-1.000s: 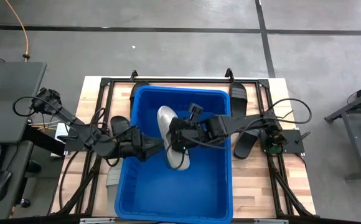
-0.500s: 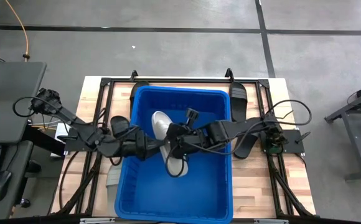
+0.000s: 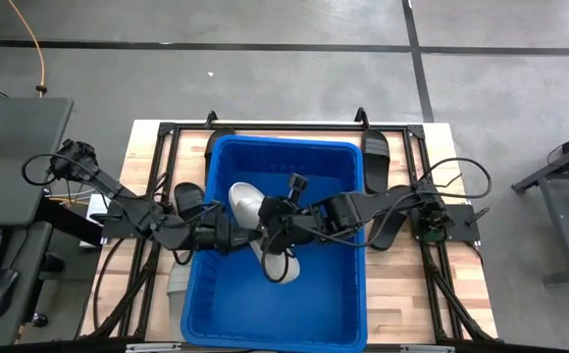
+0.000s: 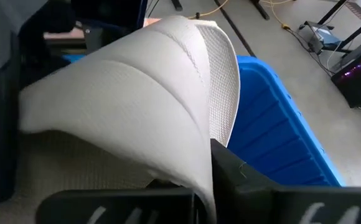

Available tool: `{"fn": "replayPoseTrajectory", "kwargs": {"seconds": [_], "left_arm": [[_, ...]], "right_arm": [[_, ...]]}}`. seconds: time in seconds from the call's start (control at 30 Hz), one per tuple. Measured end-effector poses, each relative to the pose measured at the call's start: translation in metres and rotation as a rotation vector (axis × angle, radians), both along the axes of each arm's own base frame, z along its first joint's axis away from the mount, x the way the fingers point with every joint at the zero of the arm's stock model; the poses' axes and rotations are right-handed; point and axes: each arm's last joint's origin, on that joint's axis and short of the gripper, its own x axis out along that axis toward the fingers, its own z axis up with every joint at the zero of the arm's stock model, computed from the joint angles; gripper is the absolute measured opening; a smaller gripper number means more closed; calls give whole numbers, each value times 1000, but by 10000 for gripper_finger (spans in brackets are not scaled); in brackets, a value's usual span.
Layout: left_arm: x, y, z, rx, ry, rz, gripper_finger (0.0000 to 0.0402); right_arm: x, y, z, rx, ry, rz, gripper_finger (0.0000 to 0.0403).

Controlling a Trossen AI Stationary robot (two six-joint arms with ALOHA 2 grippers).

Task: Pick and place slides into bin
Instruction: Put the gray slider into the blue bin

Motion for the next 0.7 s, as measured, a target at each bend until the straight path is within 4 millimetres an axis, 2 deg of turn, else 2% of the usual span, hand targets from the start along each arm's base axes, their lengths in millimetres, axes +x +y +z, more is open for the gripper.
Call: {"fn": "replayPoseTrajectory", "kwargs": {"seconds": [0.1, 0.13, 0.33, 0.5, 0.7], "left_arm": [[0, 0, -1, 36, 12, -8, 75], [0, 0, -1, 43, 14, -13, 61], [0, -2, -3, 61, 40, -78, 61], [0, -2, -5, 80, 57, -105, 61], [1, -4, -4, 87, 55, -186, 61]], "right_arm": [[-2, 2, -1, -3, 24, 10, 0], [-3, 2, -1, -3, 34, 13, 1], [-12, 1, -8, 28, 131, 14, 42], [-23, 0, -11, 37, 209, -31, 114], [-43, -8, 5, 95, 212, -64, 209]]}}
